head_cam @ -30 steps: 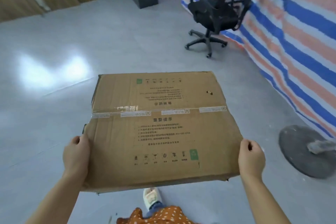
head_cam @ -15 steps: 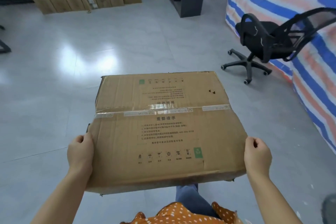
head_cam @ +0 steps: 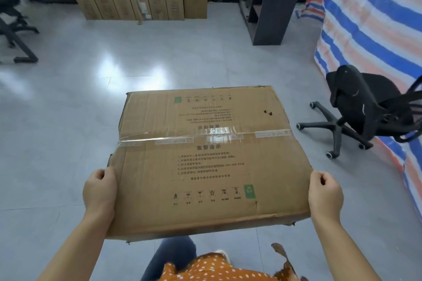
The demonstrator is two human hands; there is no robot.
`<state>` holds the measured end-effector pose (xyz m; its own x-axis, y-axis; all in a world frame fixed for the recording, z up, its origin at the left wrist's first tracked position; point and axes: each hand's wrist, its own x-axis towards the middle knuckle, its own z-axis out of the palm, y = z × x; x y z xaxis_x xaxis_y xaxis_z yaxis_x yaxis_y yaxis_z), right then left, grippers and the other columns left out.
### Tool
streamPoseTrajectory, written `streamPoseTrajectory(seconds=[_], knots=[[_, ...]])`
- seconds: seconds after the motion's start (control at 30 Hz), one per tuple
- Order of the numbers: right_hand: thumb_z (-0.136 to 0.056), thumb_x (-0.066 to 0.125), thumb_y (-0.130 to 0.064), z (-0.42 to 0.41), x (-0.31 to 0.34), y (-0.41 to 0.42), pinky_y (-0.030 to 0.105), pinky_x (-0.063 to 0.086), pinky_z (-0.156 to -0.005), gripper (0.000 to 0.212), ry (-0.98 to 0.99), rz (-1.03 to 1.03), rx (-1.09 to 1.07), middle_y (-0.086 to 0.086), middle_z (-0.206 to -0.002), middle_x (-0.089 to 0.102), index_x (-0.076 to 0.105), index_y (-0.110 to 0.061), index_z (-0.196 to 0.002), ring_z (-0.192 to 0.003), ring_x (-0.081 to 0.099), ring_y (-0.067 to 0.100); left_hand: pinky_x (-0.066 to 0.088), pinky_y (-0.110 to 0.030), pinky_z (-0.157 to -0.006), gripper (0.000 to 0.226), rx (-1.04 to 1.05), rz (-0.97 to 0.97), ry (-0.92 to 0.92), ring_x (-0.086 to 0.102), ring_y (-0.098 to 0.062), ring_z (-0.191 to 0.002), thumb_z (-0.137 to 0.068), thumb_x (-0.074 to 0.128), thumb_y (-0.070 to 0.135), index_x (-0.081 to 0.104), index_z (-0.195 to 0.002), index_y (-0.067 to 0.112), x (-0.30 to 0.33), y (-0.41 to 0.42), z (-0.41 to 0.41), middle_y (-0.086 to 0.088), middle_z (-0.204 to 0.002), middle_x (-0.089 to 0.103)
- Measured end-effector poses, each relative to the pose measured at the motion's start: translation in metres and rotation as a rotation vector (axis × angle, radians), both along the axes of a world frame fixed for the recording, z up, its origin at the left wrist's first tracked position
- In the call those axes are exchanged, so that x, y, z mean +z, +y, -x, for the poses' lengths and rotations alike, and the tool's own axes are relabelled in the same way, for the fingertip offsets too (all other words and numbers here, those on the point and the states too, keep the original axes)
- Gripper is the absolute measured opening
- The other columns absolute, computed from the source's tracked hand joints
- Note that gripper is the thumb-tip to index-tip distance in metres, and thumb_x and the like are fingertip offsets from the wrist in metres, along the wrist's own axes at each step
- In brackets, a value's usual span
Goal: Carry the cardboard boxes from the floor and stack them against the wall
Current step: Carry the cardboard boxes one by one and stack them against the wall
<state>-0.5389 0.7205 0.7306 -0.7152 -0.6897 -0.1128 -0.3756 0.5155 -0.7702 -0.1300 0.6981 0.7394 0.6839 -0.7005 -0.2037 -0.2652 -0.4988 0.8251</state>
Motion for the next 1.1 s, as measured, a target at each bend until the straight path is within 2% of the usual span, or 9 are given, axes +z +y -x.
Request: streamPoseTrajectory(seconds=[0.07,0.13,0.2,0.3,0.5,0.73,1.03,1.1], knots=[[-0.094,0.041,-0.019,-0.001,0.0,-0.034,0.033,0.02,-0.053,0.034,-0.012,-0.006,0.007,0.004,-0.059,0.031,0.032,-0.011,-0.062,-0.055,0.027,0.019,0.02,-0.033,-0.051,0.033,0.027,-0.006,-0.011,0.025,-0.019,-0.055,-0.091,0.042,0.017,0.035,-0.06,0.009,-0.004,-0.028,-0.002,-0.005,-0.06,0.03],[-0.093,0.041,-0.019,-0.005,-0.001,-0.07,0.033,0.019,-0.055,0.034,-0.03,-0.012,0.016,0.003,-0.059,0.029,0.03,-0.013,-0.062,-0.056,0.025,0.019,0.025,-0.032,-0.052,0.029,0.049,-0.021,-0.004,0.031,-0.017,-0.056,-0.091,0.043,0.02,0.048,-0.07,0.002,-0.009,-0.06,-0.007,-0.006,-0.063,0.039],[-0.093,0.041,-0.018,-0.01,-0.005,-0.107,0.033,0.019,-0.056,0.034,-0.044,-0.008,0.029,0.003,-0.059,0.028,0.029,-0.014,-0.062,-0.056,0.025,0.019,0.026,-0.032,-0.053,0.029,0.06,-0.022,0.003,0.032,-0.018,-0.057,-0.091,0.043,0.021,0.053,-0.079,-0.003,-0.014,-0.094,-0.015,-0.006,-0.066,0.04],[-0.092,0.041,-0.019,-0.018,-0.011,-0.169,0.032,0.021,-0.057,0.032,-0.058,-0.014,0.033,0.003,-0.06,0.029,0.032,-0.013,-0.063,-0.057,0.025,0.019,0.025,-0.033,-0.054,0.029,0.06,-0.021,0.009,0.031,-0.02,-0.062,-0.09,0.042,0.022,0.055,-0.08,-0.002,-0.021,-0.153,-0.025,-0.012,-0.073,0.04],[-0.093,0.04,-0.019,-0.043,-0.006,-0.306,0.033,0.021,-0.056,0.031,-0.036,-0.006,0.019,0.006,-0.061,0.03,0.032,-0.012,-0.064,-0.057,0.027,0.02,0.028,-0.033,-0.055,0.036,0.031,-0.035,0.026,0.035,-0.021,-0.062,-0.09,0.042,0.023,0.053,-0.086,-0.012,-0.016,-0.297,-0.053,-0.013,-0.074,0.045],[-0.095,0.039,-0.02,-0.072,0.01,-0.436,0.032,0.019,-0.055,0.035,-0.037,0.014,0.029,0.004,-0.058,0.025,0.028,-0.014,-0.062,-0.054,0.023,0.019,0.028,-0.032,-0.054,0.033,0.038,-0.012,0.026,0.034,-0.017,-0.058,-0.09,0.042,0.022,0.052,-0.081,-0.007,-0.002,-0.433,-0.08,-0.007,-0.068,0.044],[-0.094,0.04,-0.018,-0.084,-0.004,-0.632,0.032,0.017,-0.054,0.036,-0.034,0.017,0.093,0.003,-0.057,0.023,0.026,-0.014,-0.061,-0.055,0.021,0.019,0.025,-0.032,-0.055,0.032,0.119,-0.015,0.036,0.029,-0.018,-0.059,-0.089,0.043,0.024,0.052,-0.079,-0.005,-0.014,-0.599,-0.093,-0.01,-0.071,0.04],[-0.095,0.04,-0.019,-0.084,-0.005,-0.684,0.033,0.017,-0.055,0.037,-0.041,0.023,0.114,0.003,-0.057,0.023,0.026,-0.015,-0.06,-0.055,0.021,0.019,0.024,-0.032,-0.056,0.029,0.132,-0.002,0.044,0.027,-0.018,-0.06,-0.088,0.042,0.027,0.051,-0.077,0.001,-0.016,-0.643,-0.092,-0.011,-0.074,0.037]])
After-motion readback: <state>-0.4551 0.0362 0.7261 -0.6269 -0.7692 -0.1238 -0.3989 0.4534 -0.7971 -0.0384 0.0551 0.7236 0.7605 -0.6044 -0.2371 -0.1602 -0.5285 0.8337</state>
